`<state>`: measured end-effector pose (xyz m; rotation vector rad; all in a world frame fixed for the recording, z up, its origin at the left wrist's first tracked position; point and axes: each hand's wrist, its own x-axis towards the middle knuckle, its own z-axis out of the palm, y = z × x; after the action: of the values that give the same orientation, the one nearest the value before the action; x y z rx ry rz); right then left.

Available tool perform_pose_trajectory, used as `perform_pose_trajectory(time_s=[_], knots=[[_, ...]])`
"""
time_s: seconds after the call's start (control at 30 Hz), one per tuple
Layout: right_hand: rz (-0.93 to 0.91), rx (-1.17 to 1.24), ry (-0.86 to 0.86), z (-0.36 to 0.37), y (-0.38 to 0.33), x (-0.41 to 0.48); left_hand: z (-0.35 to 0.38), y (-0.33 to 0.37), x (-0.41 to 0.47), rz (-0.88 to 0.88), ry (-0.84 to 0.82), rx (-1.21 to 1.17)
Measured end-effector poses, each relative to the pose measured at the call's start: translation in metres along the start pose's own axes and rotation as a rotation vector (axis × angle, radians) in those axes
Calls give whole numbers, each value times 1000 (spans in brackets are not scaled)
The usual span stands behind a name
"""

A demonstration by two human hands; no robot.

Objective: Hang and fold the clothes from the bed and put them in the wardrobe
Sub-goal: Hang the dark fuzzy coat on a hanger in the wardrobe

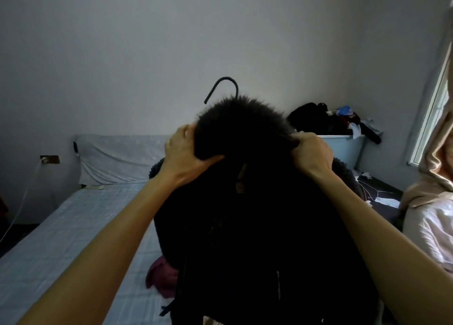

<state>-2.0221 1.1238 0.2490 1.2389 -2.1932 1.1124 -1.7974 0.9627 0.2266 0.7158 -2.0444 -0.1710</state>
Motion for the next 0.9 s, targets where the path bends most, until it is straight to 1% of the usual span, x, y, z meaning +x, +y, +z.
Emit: perform_pose_trajectory(time_s=[0.03, 0.07, 0.1, 0.2, 0.23, 0.3, 0.37, 0.4, 0.43, 0.67, 0.77, 0.9], knots=[[-12, 15, -20, -2, -3, -2, 1, -1, 4, -48, -114, -44], [-27, 47, -51, -5, -5, -3, 3, -2, 6, -94, -168, -102], [-50, 87, -101, -8, -5, -4, 5, -2, 6, -126, -159, -159], [-170, 197, -310, -21, -4, -11, 9, 1, 5, -155, -13, -257], [-186, 192, -359, -21, -3, -15, 12, 1, 5, -157, 1, -275], [-187, 44, -387, -15, -4, -25, 18, 7, 7, -150, -20, -319], [-158, -136, -291, -3, 0, -31, 27, 16, 6, -141, -48, -316], [-134, -170, -233, 1, 3, -33, 32, 22, 5, -134, -48, -306], [-107, -168, -190, 2, 8, -35, 36, 28, 4, -125, -44, -300], [-29, -112, -99, -22, 29, -48, 50, 57, -15, -23, -136, -314], [4, -95, -48, -30, 45, -57, 61, 69, -29, 31, -125, -354], [28, -93, -1, -46, 68, -69, 74, 96, -44, 56, -74, -380]])
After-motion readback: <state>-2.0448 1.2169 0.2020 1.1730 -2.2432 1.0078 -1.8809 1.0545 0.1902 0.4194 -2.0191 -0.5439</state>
